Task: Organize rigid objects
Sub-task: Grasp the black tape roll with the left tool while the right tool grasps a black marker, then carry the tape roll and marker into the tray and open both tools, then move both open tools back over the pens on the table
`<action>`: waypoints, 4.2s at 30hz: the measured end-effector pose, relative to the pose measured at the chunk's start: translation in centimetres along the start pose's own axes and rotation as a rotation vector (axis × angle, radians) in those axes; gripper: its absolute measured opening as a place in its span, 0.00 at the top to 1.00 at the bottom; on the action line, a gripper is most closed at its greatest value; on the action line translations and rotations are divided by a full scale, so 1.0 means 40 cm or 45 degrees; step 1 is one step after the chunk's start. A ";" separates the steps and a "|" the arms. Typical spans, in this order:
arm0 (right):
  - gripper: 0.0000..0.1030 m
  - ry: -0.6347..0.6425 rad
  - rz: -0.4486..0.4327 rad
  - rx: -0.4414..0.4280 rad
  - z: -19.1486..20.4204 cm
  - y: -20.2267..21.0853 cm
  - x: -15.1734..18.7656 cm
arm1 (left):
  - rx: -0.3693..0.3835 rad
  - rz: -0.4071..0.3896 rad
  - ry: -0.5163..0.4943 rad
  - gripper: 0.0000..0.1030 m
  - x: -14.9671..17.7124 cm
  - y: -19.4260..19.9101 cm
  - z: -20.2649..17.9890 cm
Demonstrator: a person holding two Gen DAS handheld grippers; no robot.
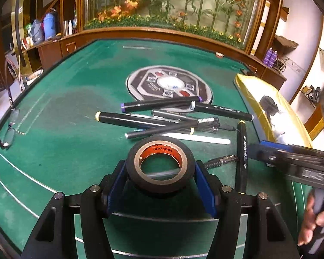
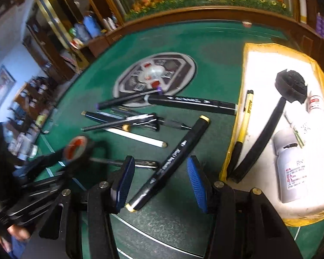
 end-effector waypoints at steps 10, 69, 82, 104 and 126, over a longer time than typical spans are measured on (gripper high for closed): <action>0.59 0.140 0.092 0.266 0.000 -0.063 0.001 | 0.049 -0.059 -0.008 0.36 0.018 0.046 0.017; 0.86 -0.383 -0.275 0.361 -0.577 0.162 -0.164 | 0.254 0.105 -0.298 0.37 -0.162 -0.203 -0.605; 0.86 -0.358 -0.209 0.425 -0.580 0.132 -0.136 | 0.286 0.076 -0.431 0.36 -0.112 -0.187 -0.659; 0.85 -0.357 -0.326 0.390 -0.561 0.180 -0.161 | 0.279 0.022 -0.424 0.32 -0.114 -0.138 -0.641; 0.69 0.145 -0.165 -0.196 -0.041 0.084 -0.112 | 0.069 -0.003 0.129 0.32 0.034 0.066 -0.004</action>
Point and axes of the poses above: each gripper's, at about its wrist camera, not at the fingertips, and y roughly against the way its jaws point, z to its left, x to its underside, the point moved 10 cm from there along -y, roughly the way its jaws point, and after that the axes turned 2 degrees about y, right-handed, at the moved point
